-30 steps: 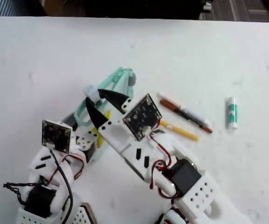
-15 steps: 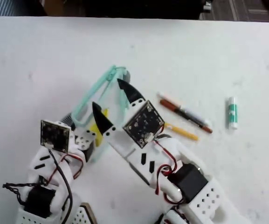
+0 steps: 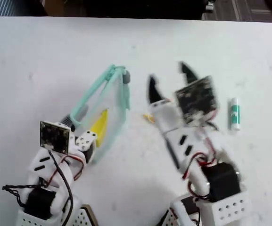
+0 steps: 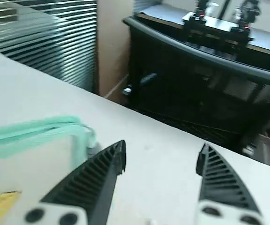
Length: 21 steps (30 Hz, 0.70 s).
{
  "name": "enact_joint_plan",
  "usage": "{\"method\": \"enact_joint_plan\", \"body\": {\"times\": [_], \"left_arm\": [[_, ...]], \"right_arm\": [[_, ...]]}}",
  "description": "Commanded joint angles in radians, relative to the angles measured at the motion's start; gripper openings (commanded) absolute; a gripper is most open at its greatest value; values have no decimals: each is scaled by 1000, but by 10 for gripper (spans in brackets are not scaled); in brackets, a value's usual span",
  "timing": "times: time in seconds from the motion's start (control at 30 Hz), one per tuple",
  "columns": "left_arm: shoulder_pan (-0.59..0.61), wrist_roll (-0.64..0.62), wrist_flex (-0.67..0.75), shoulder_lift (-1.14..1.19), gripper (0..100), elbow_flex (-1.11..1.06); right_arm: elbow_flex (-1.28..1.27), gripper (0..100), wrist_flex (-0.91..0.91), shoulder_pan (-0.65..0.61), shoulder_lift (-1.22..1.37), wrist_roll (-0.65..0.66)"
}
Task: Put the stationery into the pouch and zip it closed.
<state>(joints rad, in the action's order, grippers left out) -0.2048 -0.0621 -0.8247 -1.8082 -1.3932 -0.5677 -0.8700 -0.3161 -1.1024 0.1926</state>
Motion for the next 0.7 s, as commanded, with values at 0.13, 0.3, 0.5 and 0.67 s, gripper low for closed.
{"method": "enact_joint_plan", "body": {"times": [0.13,0.3,0.5,0.67], "left_arm": [[4,-8,25,-22,199,12],[5,-8,25,-22,199,12],[4,-8,25,-22,199,12],[4,-8,25,-22,199,11]], "right_arm": [[233,225,-94,348,294,14],[491,225,-220,526,633,14],[769,225,-348,668,1000,35],[870,225,-357,727,1244,161]]}}
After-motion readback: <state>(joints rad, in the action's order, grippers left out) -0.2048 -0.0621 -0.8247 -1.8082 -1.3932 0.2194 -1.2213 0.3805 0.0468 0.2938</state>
